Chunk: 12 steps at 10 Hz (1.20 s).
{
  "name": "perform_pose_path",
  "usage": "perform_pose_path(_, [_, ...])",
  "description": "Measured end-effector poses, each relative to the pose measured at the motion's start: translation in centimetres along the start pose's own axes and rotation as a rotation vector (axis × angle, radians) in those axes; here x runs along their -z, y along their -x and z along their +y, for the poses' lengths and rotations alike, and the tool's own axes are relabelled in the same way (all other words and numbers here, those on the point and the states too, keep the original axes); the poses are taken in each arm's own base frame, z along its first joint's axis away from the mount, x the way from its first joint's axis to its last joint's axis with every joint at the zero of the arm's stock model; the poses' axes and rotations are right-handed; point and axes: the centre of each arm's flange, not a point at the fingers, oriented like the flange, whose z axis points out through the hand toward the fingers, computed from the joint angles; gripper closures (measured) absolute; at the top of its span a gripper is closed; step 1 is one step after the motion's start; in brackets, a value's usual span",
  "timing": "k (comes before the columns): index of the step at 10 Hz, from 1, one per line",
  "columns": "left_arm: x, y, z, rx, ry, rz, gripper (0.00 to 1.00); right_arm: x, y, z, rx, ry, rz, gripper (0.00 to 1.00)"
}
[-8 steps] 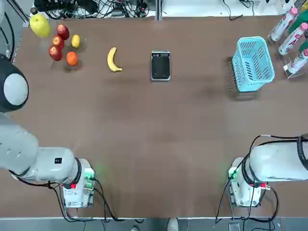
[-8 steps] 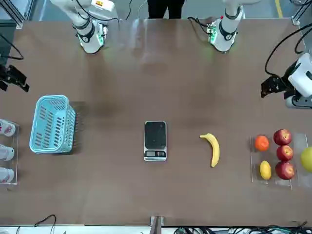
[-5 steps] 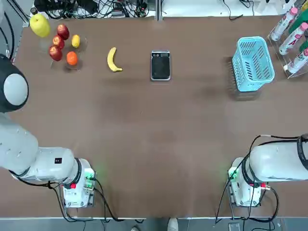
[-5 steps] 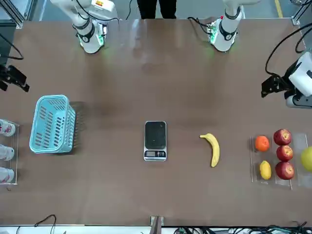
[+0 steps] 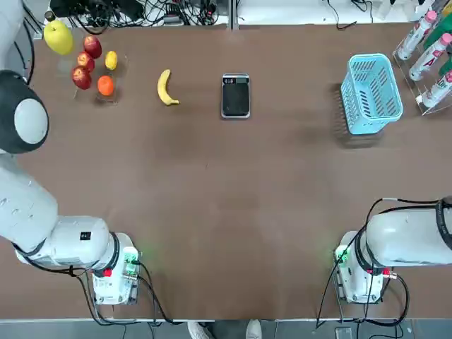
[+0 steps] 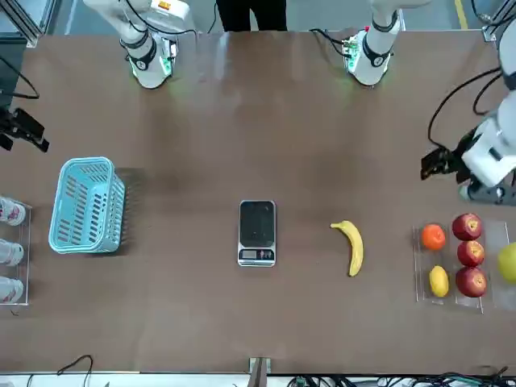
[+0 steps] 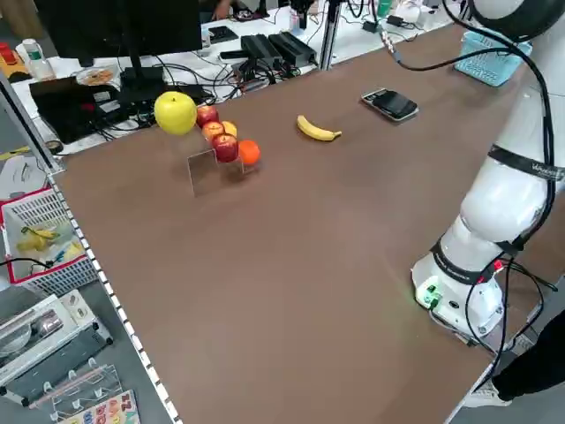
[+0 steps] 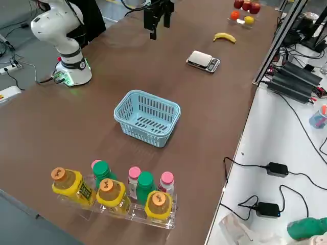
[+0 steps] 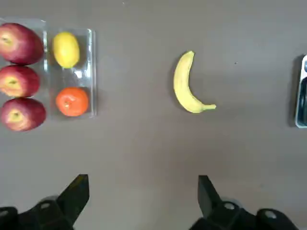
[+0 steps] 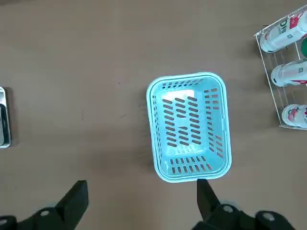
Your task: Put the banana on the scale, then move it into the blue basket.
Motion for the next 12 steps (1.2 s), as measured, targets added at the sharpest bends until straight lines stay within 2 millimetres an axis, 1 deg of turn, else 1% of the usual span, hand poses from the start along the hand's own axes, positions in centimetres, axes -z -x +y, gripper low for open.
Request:
perform_pose_path(1, [-2.2, -1.0, 0.8, 0.021, 0.003, 0.002, 0.00, 0.0, 0.0, 0.0, 0.000, 0.000, 0.000, 0.00])
perform_pose_path(3, [-6.4, -2.2, 2.6, 0.037, 0.009, 0.027, 0.00, -0.1, 0.0, 0.0, 0.000, 0.000, -0.001, 0.00])
perform_pose_path(4, [-9.3, -2.7, 3.9, 0.041, 0.013, 0.036, 0.00, -0.1, 0.0, 0.0, 0.001, 0.000, -0.002, 0.00])
perform_pose_path(5, [-12.6, -3.3, 5.1, 0.057, 0.017, 0.034, 0.00, -0.1, 0.0, -0.1, 0.001, 0.000, -0.003, 0.00])
perform_pose_path(6, [-16.2, -3.9, 5.7, 0.085, 0.020, 0.018, 0.00, -0.1, 0.0, -0.1, 0.001, 0.000, -0.003, 0.00])
perform_pose_path(7, [-19.7, -4.6, 5.6, 0.123, 0.023, -0.002, 0.00, -0.2, 0.0, -0.1, 0.001, 0.000, -0.003, 0.00])
perform_pose_path(8, [-22.7, -5.3, 5.3, 0.165, 0.028, -0.007, 0.00, -0.2, 0.0, -0.1, 0.001, 0.000, -0.004, 0.00])
perform_pose_path(9, [-25.1, -5.9, 5.4, 0.219, 0.036, 0.004, 0.00, -0.2, 0.0, -0.1, 0.001, 0.000, -0.004, 0.00])
perform_pose_path(10, [-27.4, -6.5, 5.8, 0.273, 0.046, 0.023, 0.00, -0.2, 0.0, -0.1, 0.001, 0.000, -0.004, 0.00])
perform_pose_path(12, [-31.9, -6.6, 6.9, 0.316, 0.033, 0.015, 0.00, -0.2, 0.0, -0.1, 0.002, 0.000, -0.004, 0.00])
